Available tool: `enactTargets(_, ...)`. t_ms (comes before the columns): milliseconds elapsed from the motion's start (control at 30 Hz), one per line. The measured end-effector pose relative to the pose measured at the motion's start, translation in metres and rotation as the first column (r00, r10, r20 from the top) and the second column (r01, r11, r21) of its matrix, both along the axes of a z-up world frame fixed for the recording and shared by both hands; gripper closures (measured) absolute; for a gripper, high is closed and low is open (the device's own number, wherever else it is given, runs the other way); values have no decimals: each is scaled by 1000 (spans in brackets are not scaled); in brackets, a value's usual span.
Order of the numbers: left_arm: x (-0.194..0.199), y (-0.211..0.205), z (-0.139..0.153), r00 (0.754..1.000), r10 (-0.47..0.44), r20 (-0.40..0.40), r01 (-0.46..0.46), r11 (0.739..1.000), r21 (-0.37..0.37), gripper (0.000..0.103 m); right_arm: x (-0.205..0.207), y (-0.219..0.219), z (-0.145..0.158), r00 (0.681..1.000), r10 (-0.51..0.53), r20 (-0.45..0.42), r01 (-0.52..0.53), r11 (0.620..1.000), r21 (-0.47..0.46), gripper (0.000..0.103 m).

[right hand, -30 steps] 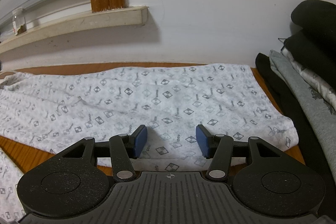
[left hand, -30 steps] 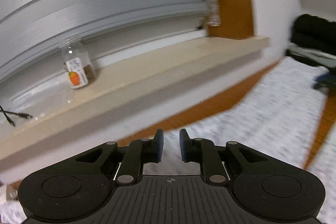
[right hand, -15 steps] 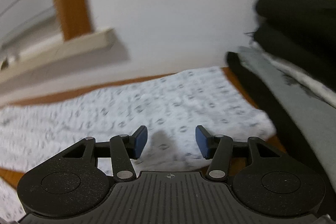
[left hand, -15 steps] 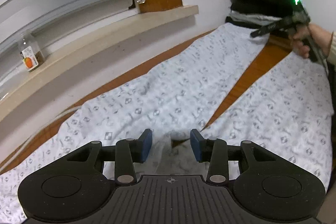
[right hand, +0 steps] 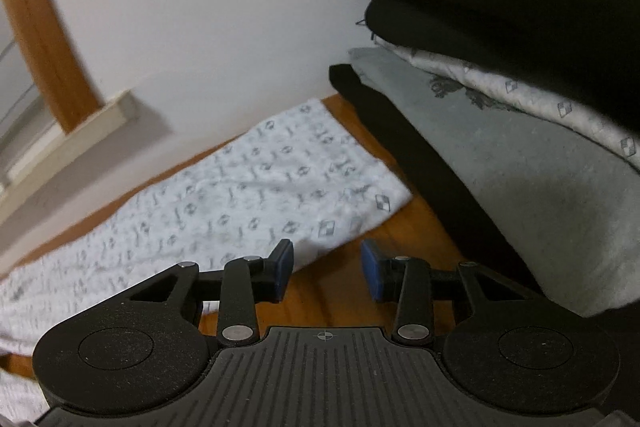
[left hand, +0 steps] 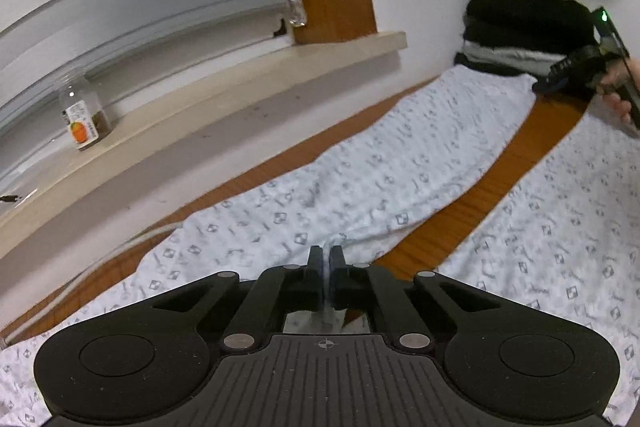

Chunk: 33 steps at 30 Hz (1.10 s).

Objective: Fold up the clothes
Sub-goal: 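Grasp the garment edge with the right gripper and lift it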

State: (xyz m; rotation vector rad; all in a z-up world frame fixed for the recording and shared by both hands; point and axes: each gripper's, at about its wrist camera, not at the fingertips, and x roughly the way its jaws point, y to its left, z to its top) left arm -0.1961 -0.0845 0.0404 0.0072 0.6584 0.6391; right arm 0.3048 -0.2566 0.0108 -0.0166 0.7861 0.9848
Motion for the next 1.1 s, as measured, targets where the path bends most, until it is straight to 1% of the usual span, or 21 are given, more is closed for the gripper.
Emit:
enactTargets(233,-3,-1,3,1000,8,24,-8,1000,-1,100,22,21,-3,994,-108,17,108,994,-4,65)
enactTargets(267,-4,-1,3,1000,10,30,-10,1000,-1,100,25,22,-3,994,-110,7,110,994,-10,68)
enactTargets(300,-5,-1,5,999,13,39,-13,1000,0,100,27,24,-4,994,-112,-3,111,994,-15,88)
enactTargets(333,-6,0,7,999,17,48,-17,1000,1,100,30,26,-4,993,-113,-13,113,993,-20,92)
enactTargets(367,-8,0,8,998,21,57,-21,1000,2,100,30,24,-2,994,-110,-13,109,994,-13,92)
enactTargets(467,-15,1,22,995,22,98,-22,1000,3,100,24,9,26,994,-100,31,98,993,62,94)
enactTargets(567,-22,-2,43,991,13,133,-16,1000,22,100,18,-12,68,993,-86,81,75,989,128,94)
enactTargets(633,-28,-3,60,985,9,171,-15,999,33,100,16,-22,92,993,-67,94,52,987,152,94)
enactTargets(700,-34,-2,74,979,12,204,-21,999,41,100,14,-20,109,992,-58,113,40,988,150,94)
enactTargets(800,-37,9,91,972,36,233,-51,997,60,100,12,0,125,987,-54,148,32,989,146,94)
enactTargets(933,-38,33,109,963,92,253,-118,989,91,100,10,53,147,980,-66,187,30,981,192,95)
enactTargets(1000,-37,42,114,958,112,264,-141,985,95,100,4,78,166,967,-71,244,5,965,261,95)
enactTargets(1100,-36,56,123,949,141,281,-175,979,101,100,-10,103,196,935,-119,334,-4,939,344,95)
